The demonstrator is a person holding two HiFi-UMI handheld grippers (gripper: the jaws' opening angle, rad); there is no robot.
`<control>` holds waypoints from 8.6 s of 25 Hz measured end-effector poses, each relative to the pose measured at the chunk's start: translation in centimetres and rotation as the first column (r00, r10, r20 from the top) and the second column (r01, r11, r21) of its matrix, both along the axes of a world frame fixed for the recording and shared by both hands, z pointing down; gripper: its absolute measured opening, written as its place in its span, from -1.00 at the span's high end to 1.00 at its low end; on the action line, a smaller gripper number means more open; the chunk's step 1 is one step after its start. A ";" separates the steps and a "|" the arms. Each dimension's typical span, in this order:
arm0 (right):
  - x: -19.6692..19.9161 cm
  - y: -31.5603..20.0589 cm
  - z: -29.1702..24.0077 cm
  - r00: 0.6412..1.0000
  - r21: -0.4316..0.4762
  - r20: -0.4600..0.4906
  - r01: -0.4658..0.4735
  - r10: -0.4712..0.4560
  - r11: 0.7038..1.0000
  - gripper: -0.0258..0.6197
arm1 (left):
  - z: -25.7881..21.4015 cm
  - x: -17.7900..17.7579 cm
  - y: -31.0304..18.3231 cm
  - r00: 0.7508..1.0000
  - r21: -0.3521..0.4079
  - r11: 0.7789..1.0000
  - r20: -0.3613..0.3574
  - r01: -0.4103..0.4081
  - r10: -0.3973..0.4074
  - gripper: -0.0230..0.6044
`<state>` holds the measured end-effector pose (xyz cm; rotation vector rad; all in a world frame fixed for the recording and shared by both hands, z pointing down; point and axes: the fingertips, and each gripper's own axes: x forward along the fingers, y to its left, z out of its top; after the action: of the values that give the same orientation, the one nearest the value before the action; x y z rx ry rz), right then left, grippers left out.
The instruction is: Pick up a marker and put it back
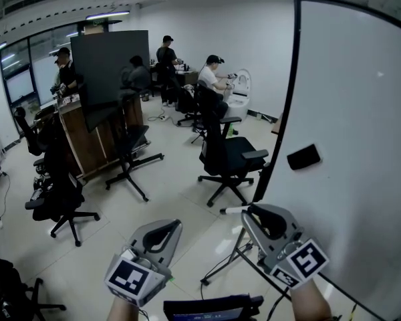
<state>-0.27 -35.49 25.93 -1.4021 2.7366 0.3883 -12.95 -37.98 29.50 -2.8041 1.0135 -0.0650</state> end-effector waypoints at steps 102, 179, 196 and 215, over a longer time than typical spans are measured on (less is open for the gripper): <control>4.9 44.9 4.9 0.918 -0.055 -0.090 0.382 -0.386 0.923 0.67 | 3.2 7.9 45.3 0.965 -0.130 0.957 0.056 0.261 -0.256 0.94; 4.4 68.9 6.4 0.853 -0.098 -0.078 0.508 -0.516 0.856 0.67 | 4.2 8.0 71.5 0.940 -0.168 0.925 0.068 0.340 -0.334 0.93; -0.5 69.0 7.6 0.851 -0.151 -0.110 0.496 -0.513 0.855 0.67 | 4.9 2.0 72.4 0.941 -0.190 0.923 0.015 0.335 -0.339 0.93; -9.4 69.8 7.8 0.915 -0.157 -0.135 0.359 -0.380 0.920 0.67 | 4.6 -6.6 72.2 0.976 -0.157 0.964 -0.001 0.213 -0.216 0.94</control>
<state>-9.67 34.32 33.76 -0.8659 3.1213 0.3202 -19.53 34.18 34.10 -2.8234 1.3702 -0.1507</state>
